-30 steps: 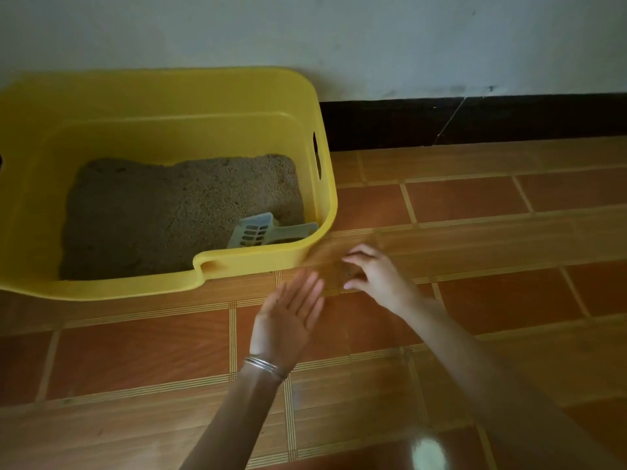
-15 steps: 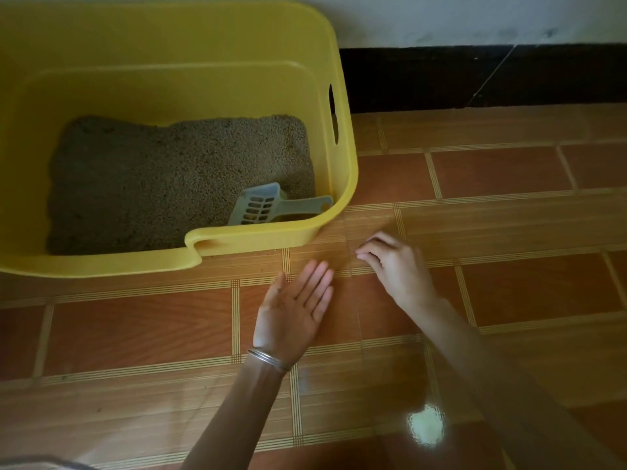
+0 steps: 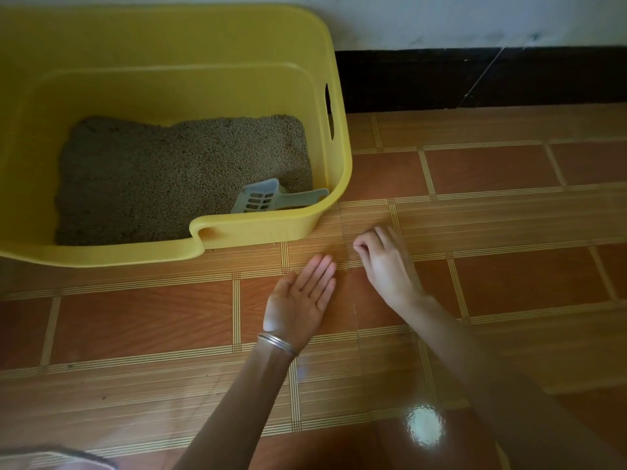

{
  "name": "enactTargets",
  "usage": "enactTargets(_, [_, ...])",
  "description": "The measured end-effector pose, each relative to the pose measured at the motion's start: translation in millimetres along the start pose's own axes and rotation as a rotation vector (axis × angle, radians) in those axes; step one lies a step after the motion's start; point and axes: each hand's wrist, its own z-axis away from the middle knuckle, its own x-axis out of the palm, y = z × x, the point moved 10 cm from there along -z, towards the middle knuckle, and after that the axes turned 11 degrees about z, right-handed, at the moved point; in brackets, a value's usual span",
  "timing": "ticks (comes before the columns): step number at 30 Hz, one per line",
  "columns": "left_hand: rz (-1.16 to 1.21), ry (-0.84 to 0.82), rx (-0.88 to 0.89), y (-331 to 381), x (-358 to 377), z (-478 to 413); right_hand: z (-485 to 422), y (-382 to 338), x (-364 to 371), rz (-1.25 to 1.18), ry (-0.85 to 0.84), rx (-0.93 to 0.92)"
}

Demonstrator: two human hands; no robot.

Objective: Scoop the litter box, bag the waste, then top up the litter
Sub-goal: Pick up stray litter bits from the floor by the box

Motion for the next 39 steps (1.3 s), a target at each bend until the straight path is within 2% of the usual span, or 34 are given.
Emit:
enactTargets(3, [-0.023,0.028,-0.005,-7,8,-6,1,-3,-22,-0.186,0.037,0.063])
enactTargets(7, [-0.021,0.018,-0.017,-18,21,-11,5,-33,-47,-0.291,0.039,-0.026])
enactTargets(11, [0.007,-0.035,-0.036,-22,28,-13,9,-36,-45,-0.277,-0.026,-0.085])
enactTargets(17, [0.016,-0.057,-0.039,-13,21,-12,8,10,-42,-0.289,-0.002,0.050])
enactTargets(25, [0.005,-0.093,-0.013,2,14,-12,1,35,6,-0.275,-0.168,0.115])
enactTargets(39, [-0.035,-0.124,-0.043,-2,17,-15,4,27,8,-0.239,-0.002,0.052])
